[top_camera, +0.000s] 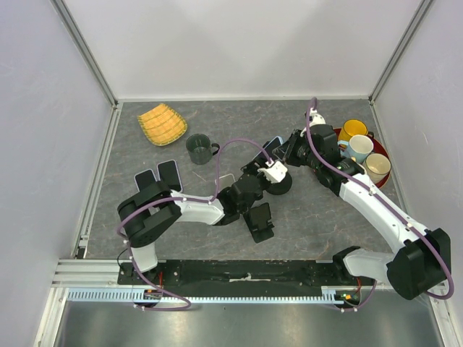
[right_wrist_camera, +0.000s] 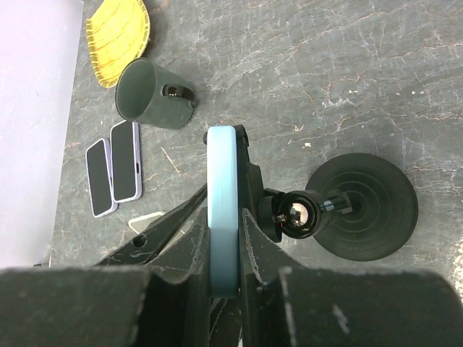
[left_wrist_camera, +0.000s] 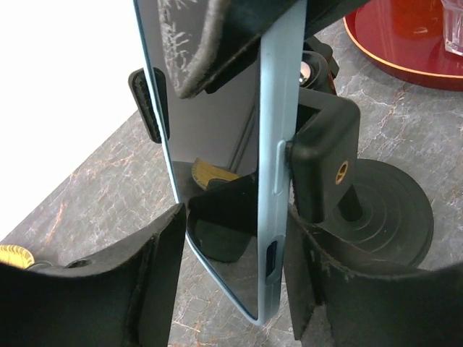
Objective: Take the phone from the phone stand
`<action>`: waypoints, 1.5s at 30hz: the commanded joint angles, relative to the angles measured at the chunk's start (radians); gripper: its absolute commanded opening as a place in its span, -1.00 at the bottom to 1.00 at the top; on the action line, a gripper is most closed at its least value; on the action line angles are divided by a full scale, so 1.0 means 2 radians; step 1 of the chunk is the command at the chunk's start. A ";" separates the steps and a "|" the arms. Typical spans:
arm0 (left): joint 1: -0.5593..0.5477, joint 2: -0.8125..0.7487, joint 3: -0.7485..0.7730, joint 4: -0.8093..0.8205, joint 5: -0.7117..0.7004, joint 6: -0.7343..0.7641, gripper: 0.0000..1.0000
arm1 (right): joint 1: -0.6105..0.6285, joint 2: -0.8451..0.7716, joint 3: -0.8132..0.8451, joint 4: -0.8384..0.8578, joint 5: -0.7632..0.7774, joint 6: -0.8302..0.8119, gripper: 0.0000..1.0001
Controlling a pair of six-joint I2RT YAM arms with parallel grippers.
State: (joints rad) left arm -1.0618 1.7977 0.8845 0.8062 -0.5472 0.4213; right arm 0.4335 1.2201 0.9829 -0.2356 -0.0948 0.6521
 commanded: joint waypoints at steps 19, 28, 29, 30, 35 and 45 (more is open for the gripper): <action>-0.008 -0.003 0.031 -0.016 -0.055 -0.069 -0.96 | -0.009 -0.069 -0.003 -0.003 0.017 -0.012 0.39; -0.008 -0.024 0.029 -0.065 -0.033 -0.121 -0.96 | -0.040 -0.135 -0.034 0.013 0.075 -0.068 0.60; -0.008 -0.028 0.029 -0.077 -0.024 -0.123 -0.96 | -0.043 -0.139 -0.040 0.017 0.077 -0.069 0.58; -0.008 -0.037 0.029 -0.086 -0.019 -0.128 -0.96 | -0.044 -0.142 -0.053 0.020 0.076 -0.072 0.59; -0.007 -0.070 0.026 -0.132 0.017 -0.160 -0.96 | -0.046 -0.156 -0.094 0.060 0.056 -0.085 0.58; -0.008 -0.116 0.014 -0.194 0.037 -0.206 -0.96 | -0.046 -0.138 -0.149 0.115 0.011 -0.097 0.58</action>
State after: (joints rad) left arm -1.0706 1.6432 0.9207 0.4377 -0.5209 0.0891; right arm 0.3447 0.9375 0.6933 -0.1043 -0.0292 0.4797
